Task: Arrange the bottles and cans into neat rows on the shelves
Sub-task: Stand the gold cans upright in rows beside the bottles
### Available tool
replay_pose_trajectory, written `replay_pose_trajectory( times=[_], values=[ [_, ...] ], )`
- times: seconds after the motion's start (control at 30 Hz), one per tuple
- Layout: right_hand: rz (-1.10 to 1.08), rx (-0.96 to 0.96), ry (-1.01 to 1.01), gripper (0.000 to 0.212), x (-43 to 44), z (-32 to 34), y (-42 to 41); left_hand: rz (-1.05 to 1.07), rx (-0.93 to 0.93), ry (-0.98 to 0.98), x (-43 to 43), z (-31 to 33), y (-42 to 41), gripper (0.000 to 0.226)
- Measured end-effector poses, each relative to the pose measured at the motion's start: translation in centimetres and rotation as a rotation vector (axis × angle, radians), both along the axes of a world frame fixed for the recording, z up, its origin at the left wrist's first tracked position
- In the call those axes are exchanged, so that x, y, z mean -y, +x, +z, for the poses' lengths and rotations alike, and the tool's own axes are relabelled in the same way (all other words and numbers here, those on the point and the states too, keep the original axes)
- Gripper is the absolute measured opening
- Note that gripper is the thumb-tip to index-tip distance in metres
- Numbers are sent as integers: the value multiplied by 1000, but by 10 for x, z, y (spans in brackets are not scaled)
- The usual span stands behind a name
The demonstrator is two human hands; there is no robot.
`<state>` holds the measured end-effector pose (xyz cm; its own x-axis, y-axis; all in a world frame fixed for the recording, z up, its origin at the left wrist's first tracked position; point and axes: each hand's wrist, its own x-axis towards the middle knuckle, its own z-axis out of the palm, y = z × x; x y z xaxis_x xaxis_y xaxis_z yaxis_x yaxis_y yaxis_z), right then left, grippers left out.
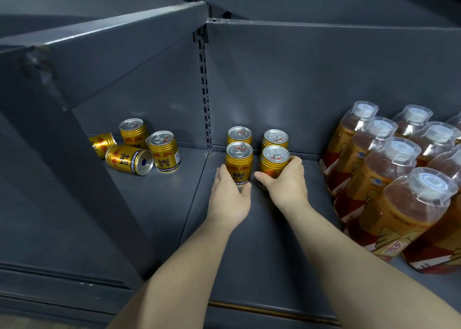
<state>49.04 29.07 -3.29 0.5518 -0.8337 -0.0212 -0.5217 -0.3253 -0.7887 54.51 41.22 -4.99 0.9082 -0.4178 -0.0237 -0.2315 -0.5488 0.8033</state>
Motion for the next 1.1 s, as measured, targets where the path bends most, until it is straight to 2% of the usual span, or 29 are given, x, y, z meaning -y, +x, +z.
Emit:
replay_pose_trajectory(
  times=[0.1, 0.17, 0.47, 0.77, 0.93, 1.1],
  values=[
    [39, -30, -7, 108, 0, -1, -9, -9, 14, 16, -3, 3, -2, 80],
    [74, -82, -35, 110, -1, 0, -18, -19, 33, 32, -4, 6, -6, 78],
    [275, -347, -232, 78, -17, 6, -75, -194, 210, 333, -18, 18, -52, 75],
    [400, -453, -356, 69, -43, 6, -123, -274, 308, 503, -50, 21, -98, 71],
    [397, -458, -367, 68, -63, 11, -142, -330, 366, 553, -70, 24, -118, 72],
    [375, -473, -378, 64, -90, 15, -160, -391, 387, 511, -95, 29, -132, 70]
  ],
)
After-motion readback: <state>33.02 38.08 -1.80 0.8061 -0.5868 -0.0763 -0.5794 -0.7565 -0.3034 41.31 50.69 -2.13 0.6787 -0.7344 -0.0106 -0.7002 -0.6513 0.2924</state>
